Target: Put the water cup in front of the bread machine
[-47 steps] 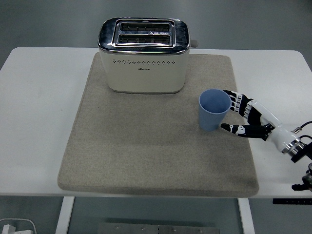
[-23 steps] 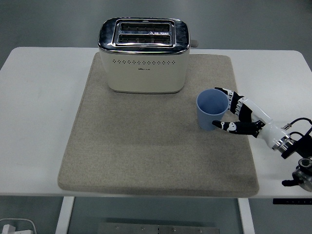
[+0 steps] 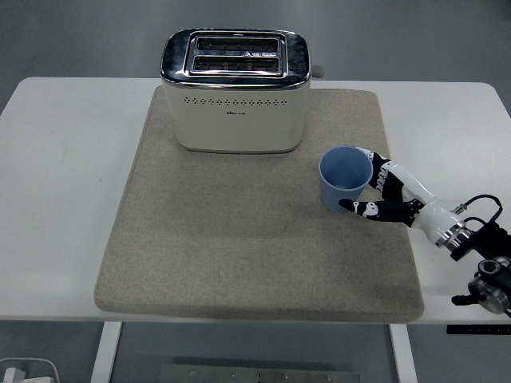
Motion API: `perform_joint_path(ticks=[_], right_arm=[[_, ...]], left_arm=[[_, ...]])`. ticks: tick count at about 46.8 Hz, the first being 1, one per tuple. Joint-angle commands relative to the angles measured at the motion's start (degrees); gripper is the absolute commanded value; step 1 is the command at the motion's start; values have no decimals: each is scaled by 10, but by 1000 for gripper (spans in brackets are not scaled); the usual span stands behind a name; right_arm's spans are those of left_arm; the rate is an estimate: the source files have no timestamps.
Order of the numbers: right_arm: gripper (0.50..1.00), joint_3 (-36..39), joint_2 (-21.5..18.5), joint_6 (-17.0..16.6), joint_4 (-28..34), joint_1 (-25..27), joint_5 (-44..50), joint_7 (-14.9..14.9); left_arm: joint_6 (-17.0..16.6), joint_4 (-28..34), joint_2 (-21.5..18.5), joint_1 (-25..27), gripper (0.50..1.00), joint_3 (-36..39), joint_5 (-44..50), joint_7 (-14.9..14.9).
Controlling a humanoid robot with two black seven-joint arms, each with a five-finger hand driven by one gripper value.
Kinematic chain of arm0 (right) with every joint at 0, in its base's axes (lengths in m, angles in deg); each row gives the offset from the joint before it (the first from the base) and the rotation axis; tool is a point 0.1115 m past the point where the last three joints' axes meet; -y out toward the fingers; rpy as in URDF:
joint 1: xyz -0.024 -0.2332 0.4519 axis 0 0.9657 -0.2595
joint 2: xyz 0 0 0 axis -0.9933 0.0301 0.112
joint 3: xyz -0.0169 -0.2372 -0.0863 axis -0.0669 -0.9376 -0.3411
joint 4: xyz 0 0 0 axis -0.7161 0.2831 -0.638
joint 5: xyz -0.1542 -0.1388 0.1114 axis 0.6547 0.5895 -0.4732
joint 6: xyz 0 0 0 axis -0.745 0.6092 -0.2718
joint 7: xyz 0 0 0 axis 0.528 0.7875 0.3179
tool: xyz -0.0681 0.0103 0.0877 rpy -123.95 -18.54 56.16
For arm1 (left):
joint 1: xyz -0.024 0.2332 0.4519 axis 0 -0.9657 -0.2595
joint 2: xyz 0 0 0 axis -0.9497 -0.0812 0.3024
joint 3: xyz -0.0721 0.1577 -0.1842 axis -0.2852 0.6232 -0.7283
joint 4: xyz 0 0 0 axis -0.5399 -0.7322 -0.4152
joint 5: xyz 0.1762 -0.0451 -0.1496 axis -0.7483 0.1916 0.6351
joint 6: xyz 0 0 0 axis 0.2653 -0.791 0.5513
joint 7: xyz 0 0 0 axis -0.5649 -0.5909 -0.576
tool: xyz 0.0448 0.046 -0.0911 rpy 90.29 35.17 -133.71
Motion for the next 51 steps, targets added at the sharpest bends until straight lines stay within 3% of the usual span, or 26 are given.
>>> perform_joint_path(ticks=[1,22,31,51], right_arm=[[924,0,-7,0,1,-1,0,-1],[919,-12,-30,2,20,-15,0,-2],[797,-12,-36,3,29,-24,-1,-13],[693,-11,-43,17,30,-26,-2,-21]], left_arm=[[0,1,0,0,1000,0,0,0],[1,1,0,-1,1000,0,0,0],[1,1,0,-1,1000,0,0,0],[1,1,0,-1,1000,0,0,0]])
